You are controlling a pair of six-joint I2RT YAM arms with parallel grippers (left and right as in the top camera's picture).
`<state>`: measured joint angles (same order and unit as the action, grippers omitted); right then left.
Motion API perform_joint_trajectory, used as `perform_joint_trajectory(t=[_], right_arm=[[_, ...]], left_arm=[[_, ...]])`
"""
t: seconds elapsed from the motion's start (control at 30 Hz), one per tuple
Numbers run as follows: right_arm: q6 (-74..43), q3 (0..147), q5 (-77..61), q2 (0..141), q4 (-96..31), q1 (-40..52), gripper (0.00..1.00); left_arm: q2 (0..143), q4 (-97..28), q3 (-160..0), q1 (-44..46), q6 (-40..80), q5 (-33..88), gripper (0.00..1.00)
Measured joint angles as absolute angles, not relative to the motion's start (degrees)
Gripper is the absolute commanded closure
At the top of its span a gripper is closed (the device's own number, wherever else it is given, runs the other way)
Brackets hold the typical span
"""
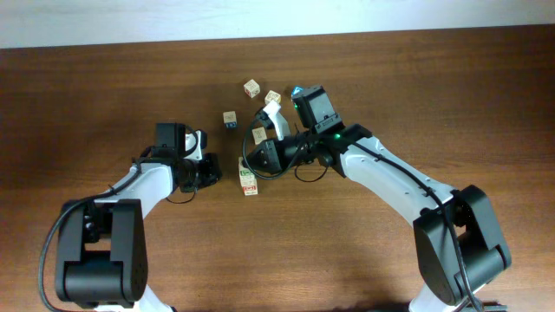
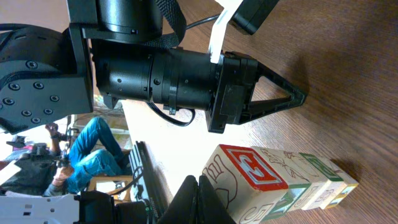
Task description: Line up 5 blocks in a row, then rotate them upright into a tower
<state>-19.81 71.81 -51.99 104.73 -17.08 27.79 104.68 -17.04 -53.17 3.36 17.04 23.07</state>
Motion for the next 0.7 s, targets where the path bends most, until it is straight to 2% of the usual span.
perform_joint_trajectory(t=[0.7], right_arm=[[-21.9, 71.9, -54.0, 104.8, -17.9, 27.8, 0.96]], left_arm=[[104.7, -17.0, -53.2, 3.4, 17.0, 22.9, 1.00]])
